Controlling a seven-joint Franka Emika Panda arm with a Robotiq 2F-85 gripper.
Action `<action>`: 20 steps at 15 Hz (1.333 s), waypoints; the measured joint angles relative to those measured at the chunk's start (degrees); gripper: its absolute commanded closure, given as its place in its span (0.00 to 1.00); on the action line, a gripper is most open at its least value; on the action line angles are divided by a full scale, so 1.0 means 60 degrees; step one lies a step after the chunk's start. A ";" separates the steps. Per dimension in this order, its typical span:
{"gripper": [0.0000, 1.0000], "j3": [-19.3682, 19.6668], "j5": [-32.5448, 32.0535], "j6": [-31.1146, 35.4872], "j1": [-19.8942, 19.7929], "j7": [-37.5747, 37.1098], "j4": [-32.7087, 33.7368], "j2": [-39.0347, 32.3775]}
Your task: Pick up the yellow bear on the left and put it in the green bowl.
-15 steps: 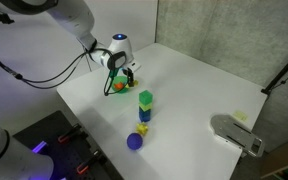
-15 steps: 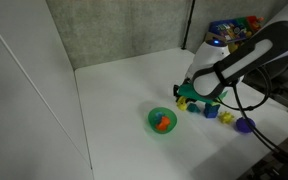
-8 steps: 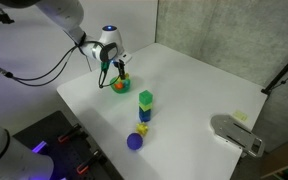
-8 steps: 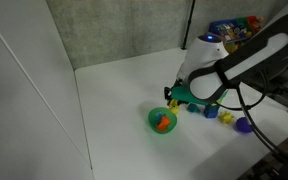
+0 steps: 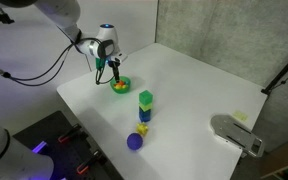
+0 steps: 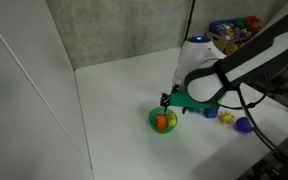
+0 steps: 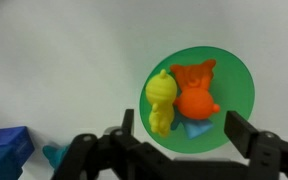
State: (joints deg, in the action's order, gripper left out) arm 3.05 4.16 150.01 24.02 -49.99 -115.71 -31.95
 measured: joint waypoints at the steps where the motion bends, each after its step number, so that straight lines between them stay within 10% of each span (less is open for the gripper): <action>1: 0.00 -0.0013 -0.0016 -0.0153 -0.0037 0.0020 0.0035 0.0001; 20: 0.00 -0.0148 -0.1198 -0.2774 -0.2102 0.3036 -0.1051 0.3016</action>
State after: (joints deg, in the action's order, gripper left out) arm 2.16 -3.03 133.37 11.40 -31.77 -122.02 -13.85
